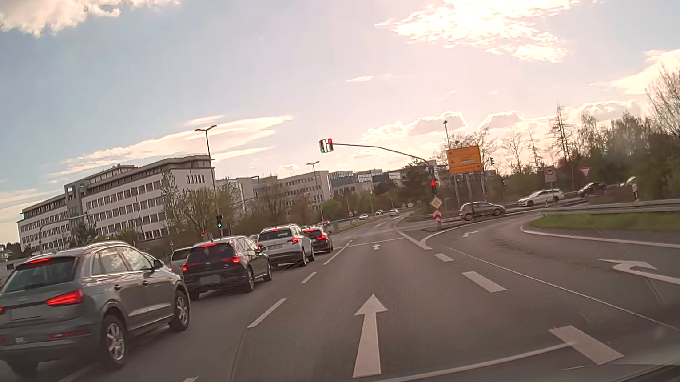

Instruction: Follow the waypoints while adhering to traffic rules and regulations

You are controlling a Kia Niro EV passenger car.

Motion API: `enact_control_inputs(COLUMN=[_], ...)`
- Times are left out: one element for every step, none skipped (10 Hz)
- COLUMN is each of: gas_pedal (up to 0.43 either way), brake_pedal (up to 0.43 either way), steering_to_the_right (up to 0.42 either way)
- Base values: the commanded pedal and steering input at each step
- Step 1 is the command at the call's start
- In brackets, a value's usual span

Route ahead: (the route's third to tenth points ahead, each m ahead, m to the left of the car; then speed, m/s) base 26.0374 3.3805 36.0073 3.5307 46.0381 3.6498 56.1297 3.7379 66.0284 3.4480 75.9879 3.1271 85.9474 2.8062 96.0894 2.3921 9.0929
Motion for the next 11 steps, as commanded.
enact_control_inputs(gas_pedal=[0.0, 0.0, 0.0, 0.0, 0.0, 0.0, 0.0, 0.0, 0.0, 0.0, 0.0], brake_pedal=[0.201, 0.201, 0.201, 0.201, 0.201, 0.226, 0.232, 0.232, 0.232, 0.238, 0.238], steering_to_the_right=[-0.004, -0.004, -0.004, -0.004, -0.004, -0.003, -0.003, -0.003, -0.003, -0.003, -0.003])
